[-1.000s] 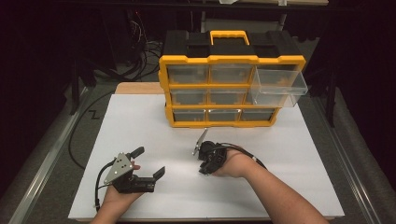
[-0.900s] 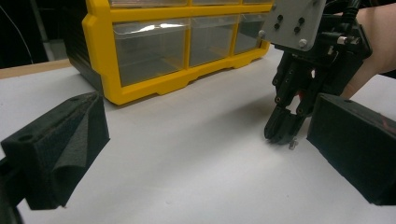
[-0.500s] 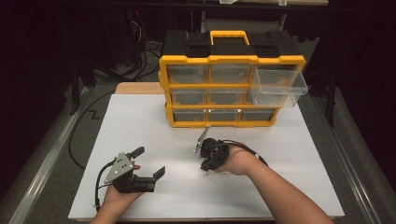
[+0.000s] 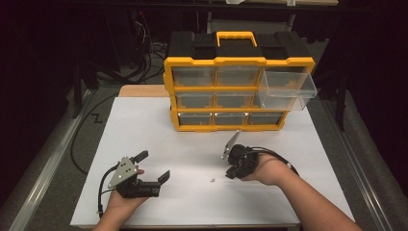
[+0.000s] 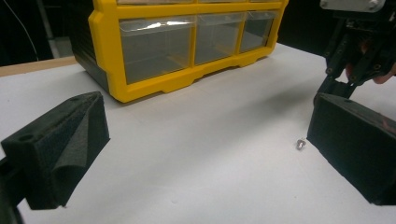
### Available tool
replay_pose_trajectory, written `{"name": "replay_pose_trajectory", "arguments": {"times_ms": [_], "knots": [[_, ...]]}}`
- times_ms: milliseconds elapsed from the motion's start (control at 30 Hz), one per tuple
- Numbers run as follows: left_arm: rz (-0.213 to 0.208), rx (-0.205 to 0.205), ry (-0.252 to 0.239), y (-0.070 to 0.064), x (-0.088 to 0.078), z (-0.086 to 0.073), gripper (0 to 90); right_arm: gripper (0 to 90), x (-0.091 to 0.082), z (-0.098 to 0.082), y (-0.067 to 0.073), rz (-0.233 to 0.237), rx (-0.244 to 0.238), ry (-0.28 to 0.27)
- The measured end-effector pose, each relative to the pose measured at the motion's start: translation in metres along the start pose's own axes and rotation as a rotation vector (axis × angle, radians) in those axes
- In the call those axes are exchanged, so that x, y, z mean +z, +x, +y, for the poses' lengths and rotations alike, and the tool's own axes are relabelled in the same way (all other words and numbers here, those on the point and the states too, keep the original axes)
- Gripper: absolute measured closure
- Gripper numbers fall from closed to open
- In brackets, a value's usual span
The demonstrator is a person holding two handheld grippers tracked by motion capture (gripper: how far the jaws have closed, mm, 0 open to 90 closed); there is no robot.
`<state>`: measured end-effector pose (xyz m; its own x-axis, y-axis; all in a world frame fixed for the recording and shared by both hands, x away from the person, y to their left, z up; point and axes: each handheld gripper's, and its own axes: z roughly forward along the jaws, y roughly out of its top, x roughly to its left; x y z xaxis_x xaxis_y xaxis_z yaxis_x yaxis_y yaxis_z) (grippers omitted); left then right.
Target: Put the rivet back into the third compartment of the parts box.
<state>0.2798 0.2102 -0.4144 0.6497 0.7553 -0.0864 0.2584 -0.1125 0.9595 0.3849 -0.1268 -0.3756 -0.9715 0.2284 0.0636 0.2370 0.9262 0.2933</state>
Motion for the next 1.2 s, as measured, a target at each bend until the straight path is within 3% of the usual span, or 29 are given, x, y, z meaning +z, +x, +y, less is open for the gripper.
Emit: {"name": "replay_pose_trajectory", "arguments": {"times_ms": [567,867,1200], "knots": [[0.009,0.000,-0.008,-0.001,-0.002,-0.001,0.3,83.9,-0.037,-0.066,-0.008,0.004,0.078,0.008],[0.005,0.002,-0.011,-0.001,-0.002,-0.001,0.3,84.0,-0.070,-0.077,-0.007,0.001,0.083,0.025],[-0.001,0.005,-0.011,-0.001,-0.001,-0.001,0.3,84.0,-0.116,-0.073,-0.011,-0.027,0.068,0.017]]}}
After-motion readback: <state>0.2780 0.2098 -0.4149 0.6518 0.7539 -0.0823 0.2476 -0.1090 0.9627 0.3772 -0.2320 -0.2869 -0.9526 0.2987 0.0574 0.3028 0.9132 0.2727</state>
